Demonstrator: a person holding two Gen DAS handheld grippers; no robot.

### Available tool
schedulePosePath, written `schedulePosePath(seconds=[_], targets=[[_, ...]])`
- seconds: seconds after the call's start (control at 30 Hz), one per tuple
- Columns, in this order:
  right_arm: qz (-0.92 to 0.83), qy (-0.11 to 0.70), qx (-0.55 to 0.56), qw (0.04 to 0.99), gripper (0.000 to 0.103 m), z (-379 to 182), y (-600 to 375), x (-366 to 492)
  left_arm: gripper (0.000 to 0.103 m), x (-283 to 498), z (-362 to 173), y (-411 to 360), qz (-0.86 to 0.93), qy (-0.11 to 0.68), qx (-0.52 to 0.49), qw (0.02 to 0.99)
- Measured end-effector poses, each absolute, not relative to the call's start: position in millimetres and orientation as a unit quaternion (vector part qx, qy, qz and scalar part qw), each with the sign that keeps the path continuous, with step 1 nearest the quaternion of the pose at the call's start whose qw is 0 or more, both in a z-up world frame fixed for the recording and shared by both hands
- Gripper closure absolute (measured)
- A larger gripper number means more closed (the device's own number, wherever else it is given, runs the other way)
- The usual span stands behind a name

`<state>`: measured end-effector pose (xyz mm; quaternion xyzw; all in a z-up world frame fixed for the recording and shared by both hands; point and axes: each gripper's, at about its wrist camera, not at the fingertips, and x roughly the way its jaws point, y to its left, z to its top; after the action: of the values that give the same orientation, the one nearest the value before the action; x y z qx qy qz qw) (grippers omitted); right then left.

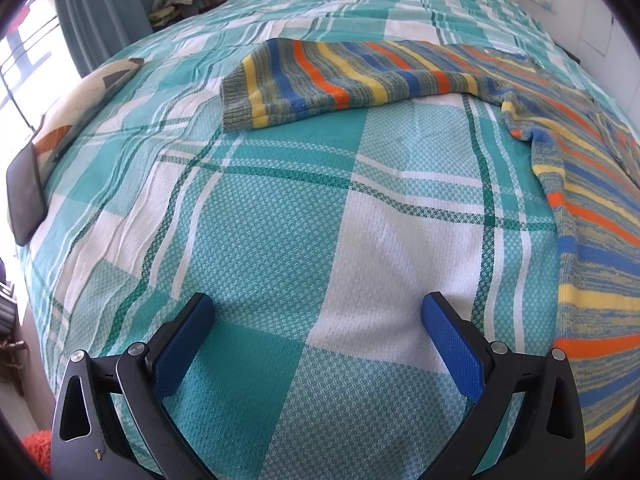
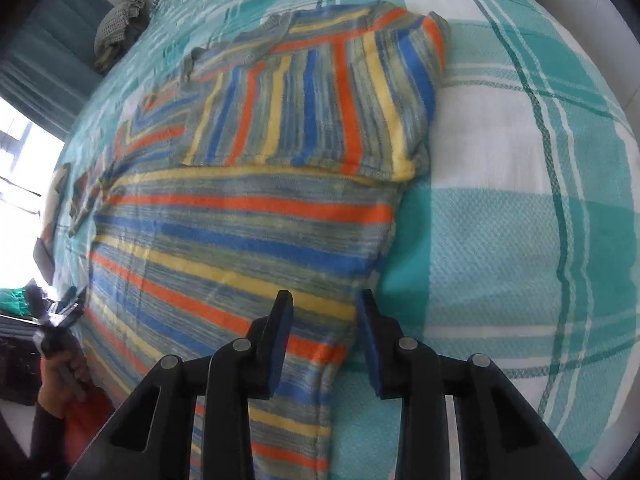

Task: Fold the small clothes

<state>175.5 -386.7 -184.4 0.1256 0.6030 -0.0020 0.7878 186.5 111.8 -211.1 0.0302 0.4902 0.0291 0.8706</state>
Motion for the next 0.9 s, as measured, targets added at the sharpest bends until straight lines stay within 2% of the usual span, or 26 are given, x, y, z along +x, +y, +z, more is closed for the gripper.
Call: schedulePosePath(seconds=[0.1, 0.23, 0.33, 0.4, 0.47, 0.53, 0.6, 0.7, 0.9], targets=[[-0.035, 0.560, 0.158, 0.813, 0.070, -171.9, -404.2, 149.4, 0.001, 183.9, -210.6, 111.7, 0.027, 0.488, 0.033, 0.872], [0.008, 0.500, 0.184, 0.846, 0.069, -142.5, -386.1, 108.4, 0.001, 183.6, -210.5, 110.8, 0.029, 0.489, 0.032, 0.871], [0.033, 0.474, 0.189, 0.859, 0.057, -140.5, -361.5, 76.9, 0.001, 182.8, -210.5, 109.9, 0.032, 0.487, 0.034, 0.872], [-0.002, 0.448, 0.165, 0.879, 0.054, -144.4, -349.0, 51.6, 0.001, 182.0, -210.5, 110.7, 0.031, 0.485, 0.033, 0.873], [-0.087, 0.402, 0.120, 0.904, 0.037, -145.3, -341.2, 22.2, 0.001, 181.3, -210.6, 111.2, 0.030, 0.484, 0.033, 0.874], [-0.174, 0.375, 0.079, 0.907, 0.029, -143.8, -338.3, -1.9, 0.001, 181.6, -210.8, 111.2, 0.031, 0.484, 0.033, 0.874], [-0.187, 0.358, 0.082, 0.911, 0.028, -130.0, -349.1, -6.3, 0.000, 180.9, -210.9, 111.5, 0.031, 0.484, 0.033, 0.874], [-0.211, 0.327, 0.072, 0.918, 0.022, -119.0, -360.8, -6.3, 0.001, 181.4, -211.0, 111.0, 0.033, 0.485, 0.033, 0.873], [-0.213, 0.363, 0.085, 0.903, 0.022, -138.7, -370.1, 1.4, 0.001, 181.8, -211.0, 111.7, 0.032, 0.482, 0.033, 0.875]])
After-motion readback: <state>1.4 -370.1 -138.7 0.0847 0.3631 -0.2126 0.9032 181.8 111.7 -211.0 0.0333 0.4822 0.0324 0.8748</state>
